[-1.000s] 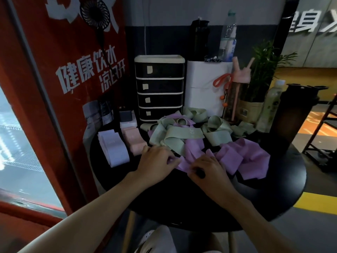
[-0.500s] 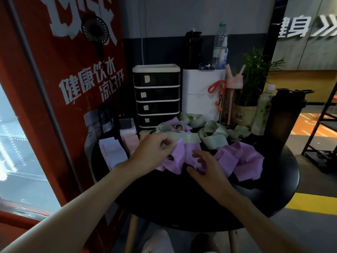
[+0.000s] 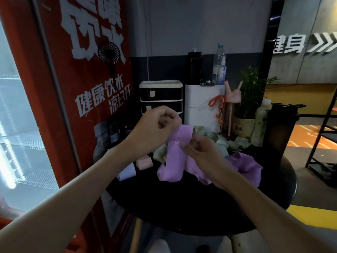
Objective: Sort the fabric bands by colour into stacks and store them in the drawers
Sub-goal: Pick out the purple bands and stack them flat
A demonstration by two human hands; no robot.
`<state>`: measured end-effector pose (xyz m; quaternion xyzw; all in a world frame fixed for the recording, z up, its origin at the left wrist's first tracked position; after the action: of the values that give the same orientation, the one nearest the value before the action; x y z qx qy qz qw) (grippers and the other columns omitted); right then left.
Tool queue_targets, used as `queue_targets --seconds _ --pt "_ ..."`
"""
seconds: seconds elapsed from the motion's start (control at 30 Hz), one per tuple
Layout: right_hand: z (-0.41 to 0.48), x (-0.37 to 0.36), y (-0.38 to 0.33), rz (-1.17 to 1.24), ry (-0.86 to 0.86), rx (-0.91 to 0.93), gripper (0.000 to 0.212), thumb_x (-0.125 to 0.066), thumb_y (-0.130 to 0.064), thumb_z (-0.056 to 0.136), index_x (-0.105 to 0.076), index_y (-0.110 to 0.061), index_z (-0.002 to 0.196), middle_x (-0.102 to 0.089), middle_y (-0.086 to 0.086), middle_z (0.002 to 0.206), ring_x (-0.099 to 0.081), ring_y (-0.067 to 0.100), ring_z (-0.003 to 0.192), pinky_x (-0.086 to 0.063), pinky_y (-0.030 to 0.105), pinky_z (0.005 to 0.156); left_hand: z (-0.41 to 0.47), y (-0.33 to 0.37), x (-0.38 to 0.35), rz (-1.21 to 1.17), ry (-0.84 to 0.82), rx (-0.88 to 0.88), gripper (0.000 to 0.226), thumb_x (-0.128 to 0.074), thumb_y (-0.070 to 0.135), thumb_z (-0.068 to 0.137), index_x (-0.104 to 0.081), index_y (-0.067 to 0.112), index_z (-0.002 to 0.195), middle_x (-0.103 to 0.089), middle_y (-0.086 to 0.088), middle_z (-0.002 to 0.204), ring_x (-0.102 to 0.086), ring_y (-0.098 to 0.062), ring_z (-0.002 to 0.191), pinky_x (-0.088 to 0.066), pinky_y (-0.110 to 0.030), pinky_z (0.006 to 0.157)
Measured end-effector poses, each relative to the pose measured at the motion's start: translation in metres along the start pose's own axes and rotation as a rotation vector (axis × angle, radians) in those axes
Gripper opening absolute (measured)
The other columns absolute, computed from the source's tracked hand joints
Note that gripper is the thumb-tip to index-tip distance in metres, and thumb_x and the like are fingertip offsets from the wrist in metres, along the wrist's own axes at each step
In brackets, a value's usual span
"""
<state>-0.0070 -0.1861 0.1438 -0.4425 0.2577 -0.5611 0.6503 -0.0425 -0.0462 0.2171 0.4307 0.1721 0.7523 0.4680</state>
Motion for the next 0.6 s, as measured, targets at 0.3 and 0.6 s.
queue_targets --seconds 0.3,0.6 --pt "-0.009 0.01 -0.018 0.101 0.018 -0.033 0.019 -0.061 -0.015 0.094 -0.066 0.002 0.086 -0.062 0.007 0.067 -0.054 0.01 0.059 -0.041 0.019 0.053 -0.01 0.009 -0.004 -0.015 -0.115 0.037 0.049 -0.082 0.051 0.073 -0.07 0.023 0.111 -0.073 0.008 0.093 -0.066 -0.009 0.082 -0.057 -0.025 0.08" --pt "-0.017 0.02 -0.025 0.088 0.092 -0.048 0.029 -0.066 -0.026 0.09 -0.063 -0.003 0.073 -0.053 0.008 0.059 -0.042 0.018 0.056 -0.034 0.025 0.049 -0.017 0.007 -0.012 -0.04 -0.208 0.084 0.022 -0.076 0.03 0.085 -0.075 0.017 0.104 -0.075 -0.006 0.096 -0.07 -0.029 0.096 -0.055 -0.048 0.092"
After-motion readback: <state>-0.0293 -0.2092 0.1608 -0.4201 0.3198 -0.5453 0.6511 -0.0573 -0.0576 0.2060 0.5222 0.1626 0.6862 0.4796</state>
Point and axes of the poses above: each hand's wrist, its own z-axis towards the middle knuckle, its own x-axis out of the back of the hand, y = z × x, the point moved 6 cm from there along z, towards the middle knuckle
